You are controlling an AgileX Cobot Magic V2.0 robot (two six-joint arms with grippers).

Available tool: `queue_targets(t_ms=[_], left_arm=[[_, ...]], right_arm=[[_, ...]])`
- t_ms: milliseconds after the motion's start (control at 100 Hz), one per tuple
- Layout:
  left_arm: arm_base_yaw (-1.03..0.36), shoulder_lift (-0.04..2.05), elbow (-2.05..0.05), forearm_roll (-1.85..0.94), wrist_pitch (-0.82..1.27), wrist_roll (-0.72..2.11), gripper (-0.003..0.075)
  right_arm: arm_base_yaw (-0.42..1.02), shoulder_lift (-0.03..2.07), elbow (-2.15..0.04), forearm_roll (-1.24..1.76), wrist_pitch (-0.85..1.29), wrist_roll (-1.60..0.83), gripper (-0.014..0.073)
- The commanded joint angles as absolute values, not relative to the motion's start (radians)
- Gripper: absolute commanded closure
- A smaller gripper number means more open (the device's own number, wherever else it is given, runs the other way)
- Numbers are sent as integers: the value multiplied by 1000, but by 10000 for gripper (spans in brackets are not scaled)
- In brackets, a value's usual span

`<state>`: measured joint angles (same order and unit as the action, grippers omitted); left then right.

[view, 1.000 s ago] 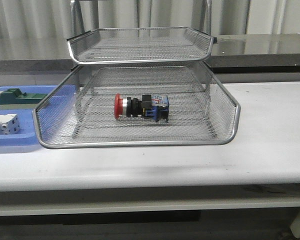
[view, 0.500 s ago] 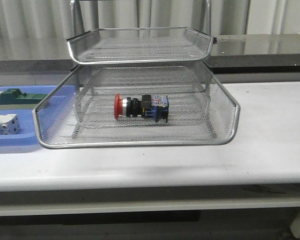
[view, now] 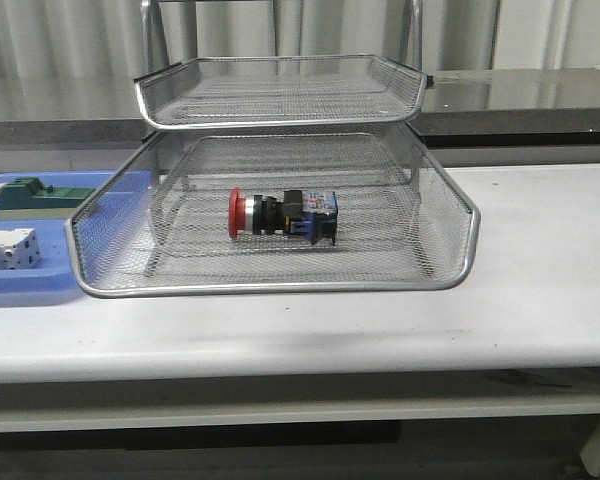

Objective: Place button on rack with both arms
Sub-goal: 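Raise the left gripper out of the rack and back toward the blue tray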

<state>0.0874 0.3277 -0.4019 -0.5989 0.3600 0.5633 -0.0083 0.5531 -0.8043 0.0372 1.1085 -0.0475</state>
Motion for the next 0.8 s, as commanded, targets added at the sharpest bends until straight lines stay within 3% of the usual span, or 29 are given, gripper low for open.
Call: queue_targets(t_ms=[0,310,450,750,790], left_arm=[[91,278,-398,-627,286,559,230],[91,235,-321,-688,224,559,240],[91,235,-321,-688,211,559,354],[91,235,-319,-688,209,559,726],[91,235,-319,-688,209,559,738]], right_arm=[[-5,556,-841,28,1056,-52,664],[-5,556,-841,28,1056,-52,664],[-5,556,-841,28,1056,-52,664],[-5,556,-841,28,1056,-52,664],[-5,556,-841,28,1056,-52,664]])
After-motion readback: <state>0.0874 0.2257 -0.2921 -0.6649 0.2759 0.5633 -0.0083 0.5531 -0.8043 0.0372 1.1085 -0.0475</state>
